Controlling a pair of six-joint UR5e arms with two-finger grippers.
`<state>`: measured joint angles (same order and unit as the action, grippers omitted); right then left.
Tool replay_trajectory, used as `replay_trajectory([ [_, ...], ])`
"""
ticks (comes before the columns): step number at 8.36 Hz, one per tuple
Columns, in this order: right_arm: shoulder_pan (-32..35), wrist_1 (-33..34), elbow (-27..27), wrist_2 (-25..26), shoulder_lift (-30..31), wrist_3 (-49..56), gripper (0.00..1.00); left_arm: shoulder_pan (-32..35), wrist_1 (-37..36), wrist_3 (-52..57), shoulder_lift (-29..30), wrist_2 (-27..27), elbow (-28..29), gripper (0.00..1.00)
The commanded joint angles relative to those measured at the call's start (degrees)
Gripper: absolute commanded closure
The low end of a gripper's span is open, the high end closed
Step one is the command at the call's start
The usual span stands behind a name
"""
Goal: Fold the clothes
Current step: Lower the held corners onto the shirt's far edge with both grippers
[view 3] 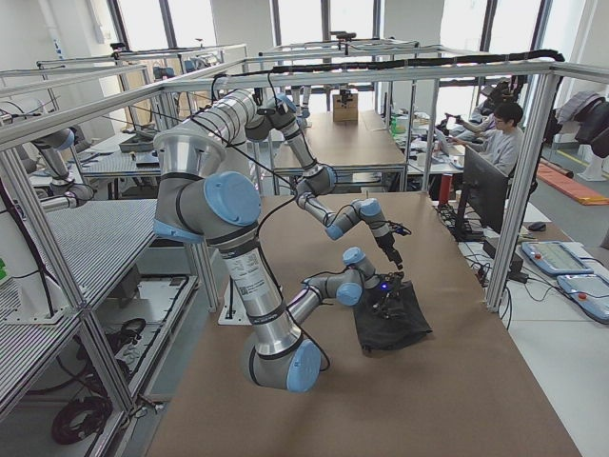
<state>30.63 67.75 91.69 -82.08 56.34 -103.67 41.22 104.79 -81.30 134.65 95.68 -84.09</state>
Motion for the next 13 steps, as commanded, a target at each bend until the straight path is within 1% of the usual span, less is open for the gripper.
replay_trajectory([
  [1,-0.57,-0.60,1.12,0.34,0.09,-7.47,0.77,0.00,-0.03,0.00,-0.35,-0.06,-0.02,0.00],
  [2,-0.05,-3.65,0.94,0.95,-0.17,-7.68,0.78,0.00,-0.11,0.00,-0.35,-0.15,-0.02,0.00],
  [3,0.39,-3.94,0.77,3.13,0.00,-7.42,0.70,0.00,-0.12,0.00,-0.79,-0.15,-0.02,0.00],
  [4,0.40,-3.94,0.68,5.51,0.35,-6.81,0.57,0.00,-0.12,0.00,-0.79,-0.15,-0.02,0.00],
  [6,0.40,-3.50,0.59,5.62,0.53,-4.80,0.24,0.00,-0.12,0.00,-0.79,-0.15,-0.02,0.00],
  [7,0.40,-3.42,0.59,5.62,0.53,-4.35,0.18,0.00,-0.12,0.00,-0.88,-0.15,-0.02,0.00],
  [8,0.40,-3.41,0.24,5.62,0.53,-4.17,0.18,0.00,-0.12,0.00,-0.88,-0.15,-0.02,0.00],
  [9,0.40,-3.41,-1.94,5.70,0.26,-4.17,0.18,0.00,-0.12,0.00,-0.79,-0.15,-0.02,0.00],
  [10,0.48,-3.68,-2.91,5.71,-0.17,-4.08,0.21,0.00,-0.12,0.00,-0.88,-0.15,-0.02,0.00],
  [12,0.48,-3.94,-3.01,6.49,-0.18,-4.17,0.30,0.00,-0.12,0.00,-0.88,-0.15,-0.02,0.00],
  [13,0.48,-3.94,-2.92,6.50,-0.44,-4.60,0.37,0.00,-0.12,0.00,-0.88,-0.15,-0.02,0.00],
])
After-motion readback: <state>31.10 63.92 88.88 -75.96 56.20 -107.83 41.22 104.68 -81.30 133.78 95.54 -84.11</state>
